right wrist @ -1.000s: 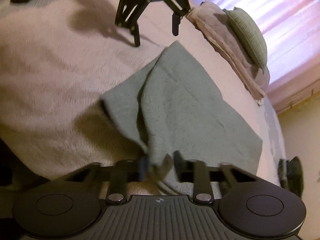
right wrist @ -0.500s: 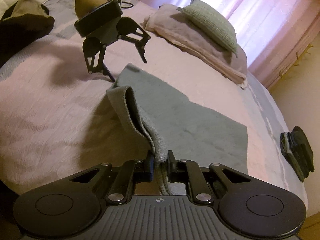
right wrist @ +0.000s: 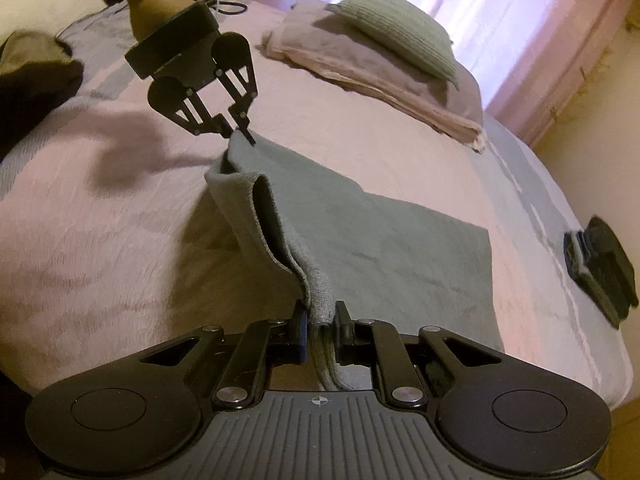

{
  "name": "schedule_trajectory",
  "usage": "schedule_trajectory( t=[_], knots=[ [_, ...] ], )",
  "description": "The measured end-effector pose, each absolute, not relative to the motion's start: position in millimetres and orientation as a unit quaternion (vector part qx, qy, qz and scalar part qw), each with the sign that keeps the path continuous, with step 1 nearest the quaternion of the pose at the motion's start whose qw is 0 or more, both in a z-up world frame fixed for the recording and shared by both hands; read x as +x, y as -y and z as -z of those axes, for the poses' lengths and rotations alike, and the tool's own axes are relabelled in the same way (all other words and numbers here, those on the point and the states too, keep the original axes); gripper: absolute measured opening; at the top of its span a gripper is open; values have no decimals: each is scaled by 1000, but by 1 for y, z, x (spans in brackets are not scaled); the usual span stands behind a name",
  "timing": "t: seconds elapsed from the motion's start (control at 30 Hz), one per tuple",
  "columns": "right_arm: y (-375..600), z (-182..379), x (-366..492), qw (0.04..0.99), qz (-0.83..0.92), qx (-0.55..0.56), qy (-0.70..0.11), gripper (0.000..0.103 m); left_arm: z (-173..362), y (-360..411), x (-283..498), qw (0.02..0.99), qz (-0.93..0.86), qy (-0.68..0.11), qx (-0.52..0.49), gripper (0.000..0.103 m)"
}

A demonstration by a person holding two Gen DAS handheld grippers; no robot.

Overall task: Fold clothes
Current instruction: 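Lift the skirt edge with the right gripper while the left gripper grasps the other corner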

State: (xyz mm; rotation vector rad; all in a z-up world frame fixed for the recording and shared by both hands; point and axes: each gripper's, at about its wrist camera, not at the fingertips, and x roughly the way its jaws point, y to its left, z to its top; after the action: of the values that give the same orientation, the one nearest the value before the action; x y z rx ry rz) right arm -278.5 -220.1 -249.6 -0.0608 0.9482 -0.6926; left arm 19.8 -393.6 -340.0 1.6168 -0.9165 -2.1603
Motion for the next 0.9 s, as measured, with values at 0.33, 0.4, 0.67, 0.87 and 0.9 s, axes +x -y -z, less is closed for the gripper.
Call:
schedule_trajectory(
  t=[0.33, 0.4, 0.67, 0.87, 0.9],
  knots=[
    [265, 197, -329, 832, 393, 130, -369, 8, 236, 479, -43, 146, 756, 281, 573, 6],
    [280, 188, -348, 828, 407, 176, -343, 8, 215, 503, -69, 141, 755, 277, 577, 6],
    [366, 192, -446, 790, 421, 372, -244, 8, 197, 615, -198, 87, 748, 237, 614, 6],
    [428, 250, -513, 731, 417, 499, -206, 8, 262, 680, -274, 30, 735, 195, 649, 10],
    [433, 261, -521, 720, 416, 517, -201, 8, 275, 689, -284, 25, 735, 187, 652, 14]
  ],
)
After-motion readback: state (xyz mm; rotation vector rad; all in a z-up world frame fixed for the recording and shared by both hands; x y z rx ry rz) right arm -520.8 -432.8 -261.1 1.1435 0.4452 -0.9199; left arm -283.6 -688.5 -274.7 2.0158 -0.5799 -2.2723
